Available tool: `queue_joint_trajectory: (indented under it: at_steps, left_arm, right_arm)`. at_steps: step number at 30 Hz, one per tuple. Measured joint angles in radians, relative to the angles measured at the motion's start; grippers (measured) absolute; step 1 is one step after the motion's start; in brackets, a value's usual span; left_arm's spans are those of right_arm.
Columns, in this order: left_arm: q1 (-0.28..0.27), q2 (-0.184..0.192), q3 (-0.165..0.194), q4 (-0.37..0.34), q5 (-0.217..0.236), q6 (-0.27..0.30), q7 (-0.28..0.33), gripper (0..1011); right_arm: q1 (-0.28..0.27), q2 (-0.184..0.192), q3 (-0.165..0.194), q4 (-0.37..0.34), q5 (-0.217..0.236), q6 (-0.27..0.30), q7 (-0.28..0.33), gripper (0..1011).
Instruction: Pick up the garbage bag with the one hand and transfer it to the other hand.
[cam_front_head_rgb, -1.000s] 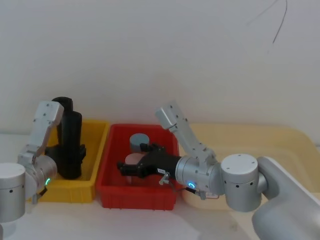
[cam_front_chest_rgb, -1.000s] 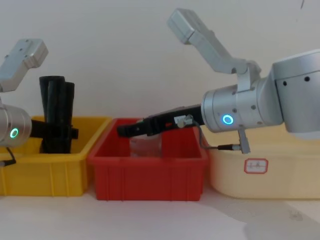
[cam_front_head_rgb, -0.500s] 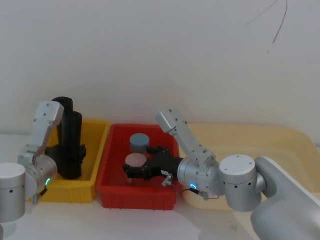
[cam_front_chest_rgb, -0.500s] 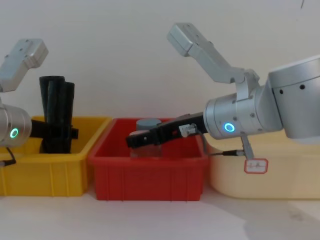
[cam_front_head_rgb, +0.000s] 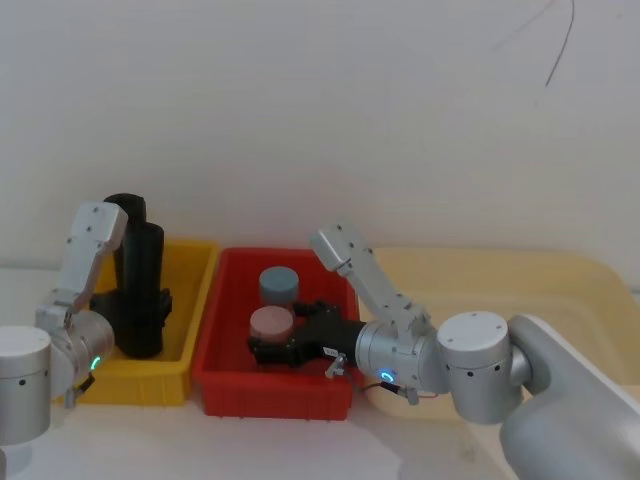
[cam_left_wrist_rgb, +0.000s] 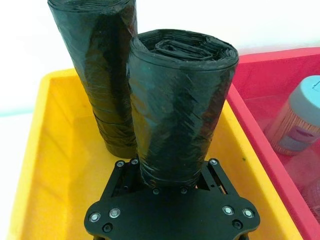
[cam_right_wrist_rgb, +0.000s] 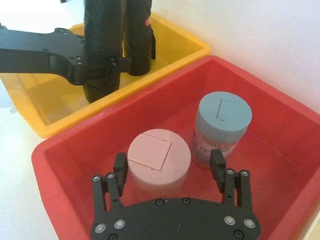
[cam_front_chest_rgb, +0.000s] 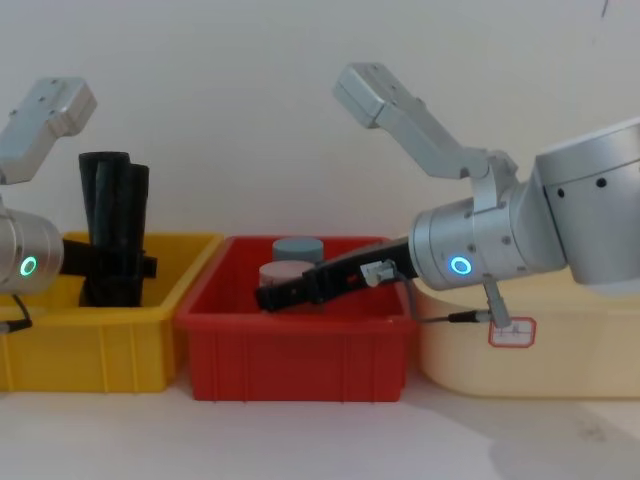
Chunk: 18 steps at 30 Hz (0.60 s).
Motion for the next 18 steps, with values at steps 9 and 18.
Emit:
queue_joint_trajectory:
  at_steps: [9, 18]
  left_arm:
    - [0.000, 0.000, 0.000, 0.000, 0.000, 0.000, 0.000, 421]
    - [0.000, 0.000, 0.000, 0.000, 0.000, 0.000, 0.000, 421]
  right_arm:
    - [0.004, -0.012, 0.015, 0.024, 0.004, 0.002, 0.009, 1001]
    - [0.007, -0.019, 0.024, 0.040, 0.011, 0.003, 0.014, 955]
